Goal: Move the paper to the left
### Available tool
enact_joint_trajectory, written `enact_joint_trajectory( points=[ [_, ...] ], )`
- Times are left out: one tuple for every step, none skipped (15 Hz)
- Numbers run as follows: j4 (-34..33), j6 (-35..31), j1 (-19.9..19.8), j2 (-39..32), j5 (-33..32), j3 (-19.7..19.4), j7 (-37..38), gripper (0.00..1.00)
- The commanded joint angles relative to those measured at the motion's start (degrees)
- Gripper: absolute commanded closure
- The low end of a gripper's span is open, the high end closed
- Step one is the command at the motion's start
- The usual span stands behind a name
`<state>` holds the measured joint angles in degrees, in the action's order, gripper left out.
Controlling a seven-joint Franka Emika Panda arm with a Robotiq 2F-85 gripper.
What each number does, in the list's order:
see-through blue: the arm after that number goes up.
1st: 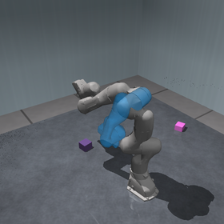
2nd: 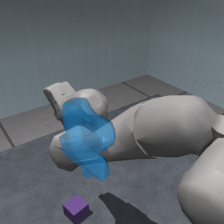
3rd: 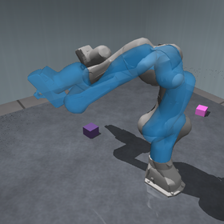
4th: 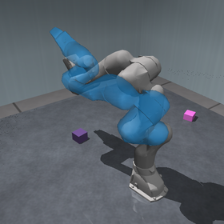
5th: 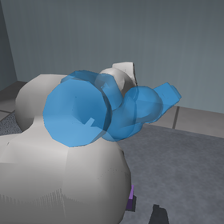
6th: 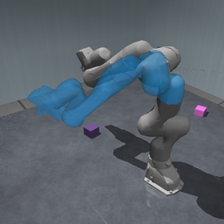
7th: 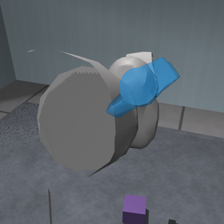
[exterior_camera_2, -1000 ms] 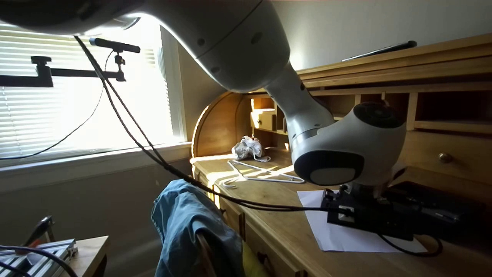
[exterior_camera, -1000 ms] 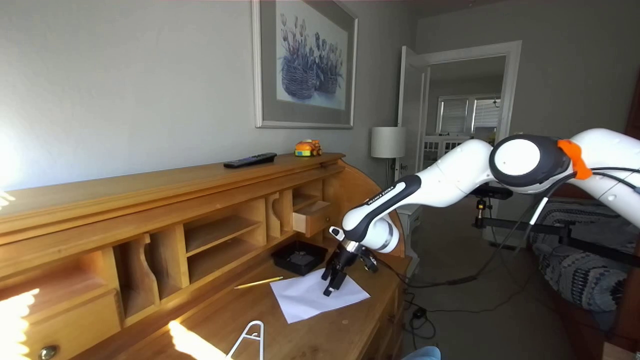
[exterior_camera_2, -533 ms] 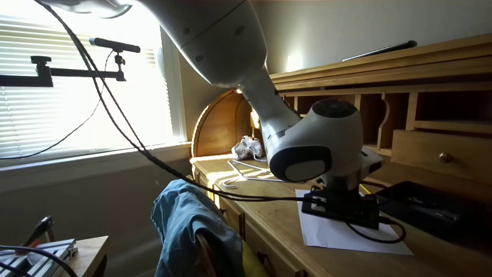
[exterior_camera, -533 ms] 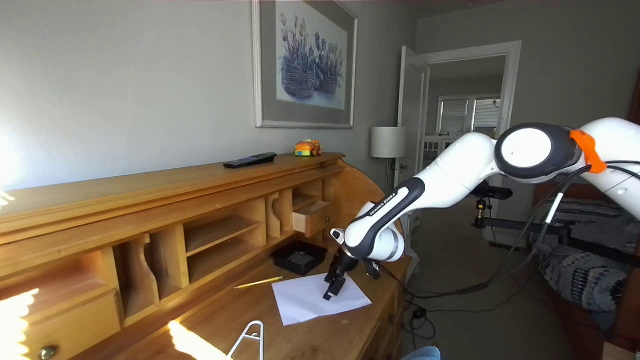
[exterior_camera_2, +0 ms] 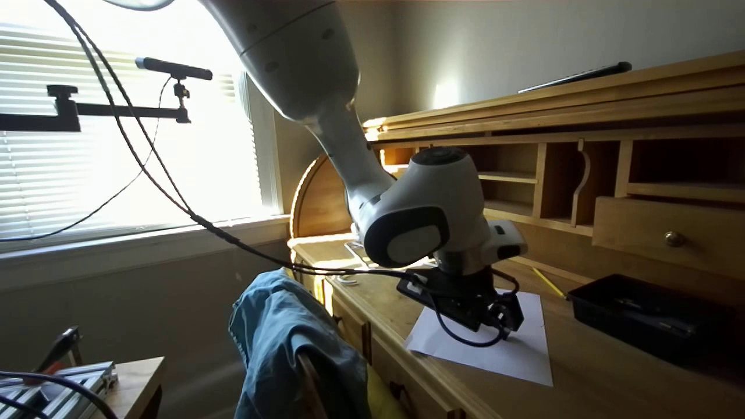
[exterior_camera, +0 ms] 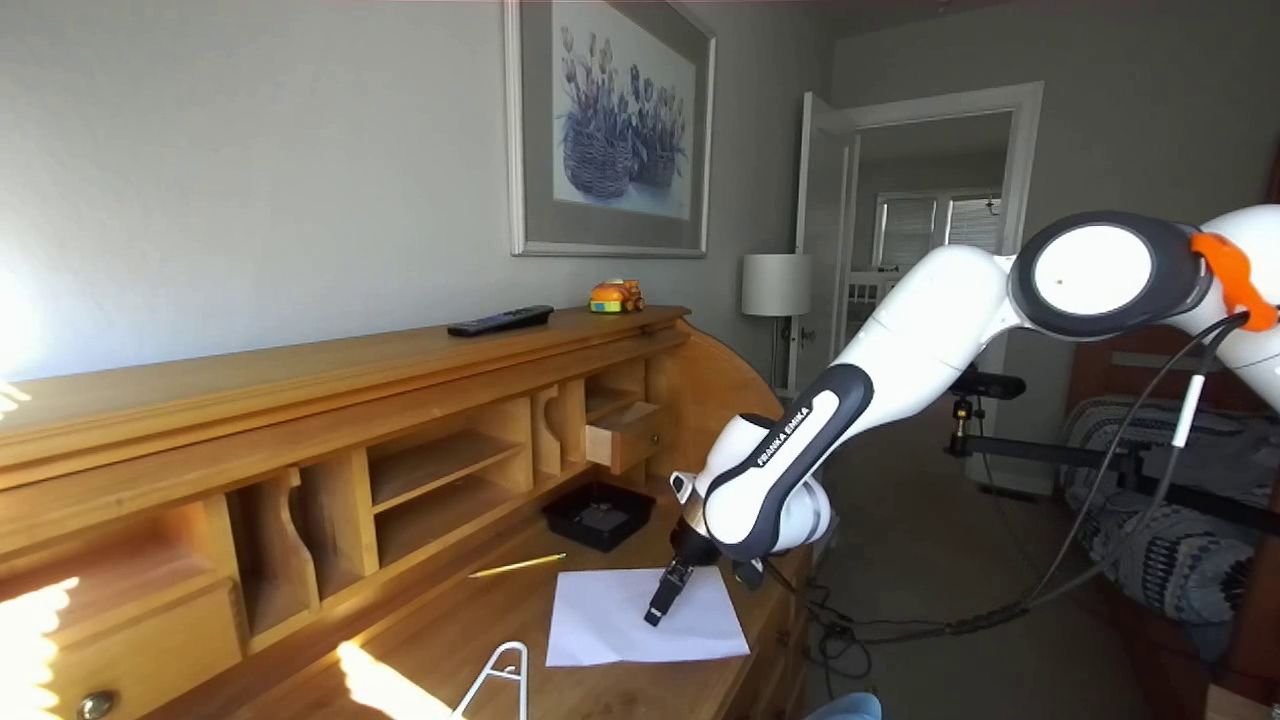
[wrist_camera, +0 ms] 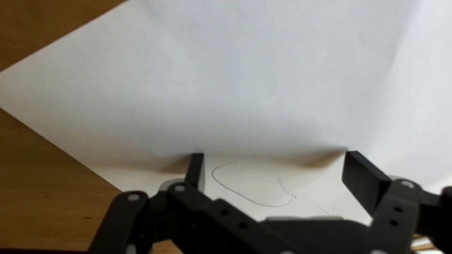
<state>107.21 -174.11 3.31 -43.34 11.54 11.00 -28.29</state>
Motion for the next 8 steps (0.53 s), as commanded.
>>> enact_joint_trajectory(
  points=[
    [3.58,-3.69,4.9,1.89,-2.11,-3.82,15.06,0.0],
    [3.77,-4.48,6.16,1.89,-2.33,-4.55,18.35,0.0],
    [4.02,-4.69,7.71,2.01,-2.45,-5.63,21.05,0.0],
    [4.41,-5.2,9.5,2.26,-2.6,-6.97,23.46,0.0],
    [4.82,-5.62,11.86,2.49,-2.77,-8.89,25.87,0.0],
    [5.15,-5.64,14.07,2.73,-3.01,-10.74,27.81,0.0],
    [5.29,-5.62,17.46,2.79,-3.31,-13.82,30.13,0.0],
    [5.51,-5.43,20.92,2.93,-3.49,-16.99,32.63,0.0]
  ],
)
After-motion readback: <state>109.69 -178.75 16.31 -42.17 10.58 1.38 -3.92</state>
